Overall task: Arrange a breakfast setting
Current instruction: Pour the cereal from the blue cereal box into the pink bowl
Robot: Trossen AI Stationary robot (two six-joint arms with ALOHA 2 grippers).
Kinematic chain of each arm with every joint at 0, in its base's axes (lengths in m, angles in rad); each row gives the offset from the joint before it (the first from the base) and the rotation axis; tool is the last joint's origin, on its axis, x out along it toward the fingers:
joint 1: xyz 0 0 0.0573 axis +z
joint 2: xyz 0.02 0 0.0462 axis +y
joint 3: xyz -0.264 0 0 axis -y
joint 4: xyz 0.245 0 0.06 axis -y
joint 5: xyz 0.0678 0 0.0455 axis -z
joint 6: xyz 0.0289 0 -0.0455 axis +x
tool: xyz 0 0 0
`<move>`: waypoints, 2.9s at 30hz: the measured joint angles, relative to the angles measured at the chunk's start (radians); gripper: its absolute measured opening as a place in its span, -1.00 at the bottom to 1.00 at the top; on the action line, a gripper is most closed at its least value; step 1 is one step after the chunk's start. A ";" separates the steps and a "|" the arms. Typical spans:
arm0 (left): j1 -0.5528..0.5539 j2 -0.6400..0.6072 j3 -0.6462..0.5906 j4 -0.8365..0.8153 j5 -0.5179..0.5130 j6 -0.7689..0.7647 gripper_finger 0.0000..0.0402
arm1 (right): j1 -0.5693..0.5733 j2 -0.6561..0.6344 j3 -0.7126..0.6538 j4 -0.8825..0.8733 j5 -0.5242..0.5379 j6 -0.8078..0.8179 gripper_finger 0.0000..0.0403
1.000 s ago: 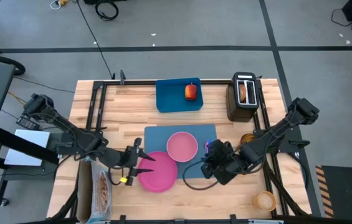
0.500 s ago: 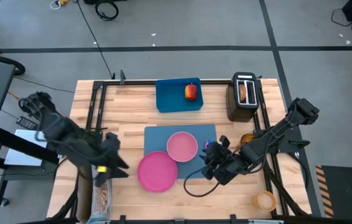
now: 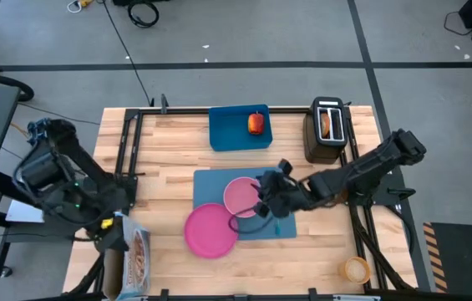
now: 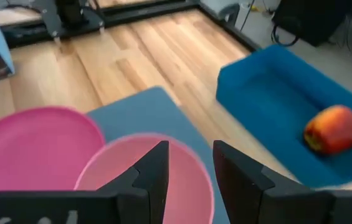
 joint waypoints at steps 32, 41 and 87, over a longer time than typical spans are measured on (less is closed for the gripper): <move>-0.057 0.238 0.054 -0.318 0.217 -0.510 -0.05 | -0.061 0.001 -0.078 0.229 -0.324 -0.319 -0.33; -0.057 0.329 0.054 -0.340 0.290 -0.444 -0.29 | 0.060 0.001 -0.078 0.352 -0.309 -0.483 -0.35; 0.080 0.097 0.257 -0.328 -0.303 0.654 -0.99 | -0.143 0.418 -0.408 1.796 -0.716 -0.459 0.75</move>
